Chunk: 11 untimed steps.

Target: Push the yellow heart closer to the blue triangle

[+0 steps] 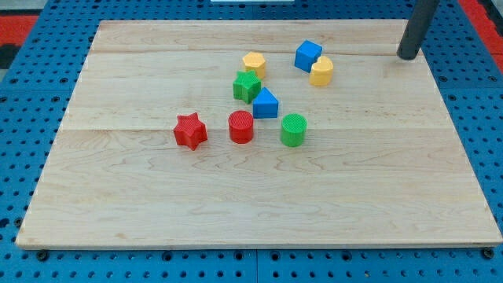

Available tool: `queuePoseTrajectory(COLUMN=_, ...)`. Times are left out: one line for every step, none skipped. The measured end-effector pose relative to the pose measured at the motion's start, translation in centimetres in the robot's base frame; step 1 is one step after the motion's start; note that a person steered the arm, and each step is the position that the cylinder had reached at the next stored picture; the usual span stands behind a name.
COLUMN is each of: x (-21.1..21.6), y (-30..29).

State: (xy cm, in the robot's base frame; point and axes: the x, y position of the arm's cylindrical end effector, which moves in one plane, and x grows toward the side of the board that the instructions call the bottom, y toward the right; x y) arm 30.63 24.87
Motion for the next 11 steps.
queuePoseTrajectory(x=2.5, y=-2.5)
queuePoseTrajectory(x=2.8, y=-6.1)
queuePoseTrajectory(x=1.7, y=-8.2)
queuePoseTrajectory(x=1.1, y=-9.6)
queuePoseTrajectory(x=1.1, y=-11.7)
queuePoseTrajectory(x=1.1, y=-15.3)
queuePoseTrajectory(x=1.2, y=-18.2)
queuePoseTrajectory(x=2.3, y=-19.3)
queuePoseTrajectory(x=3.7, y=-18.9)
queuePoseTrajectory(x=4.8, y=-18.8)
queuePoseTrajectory(x=6.0, y=-19.2)
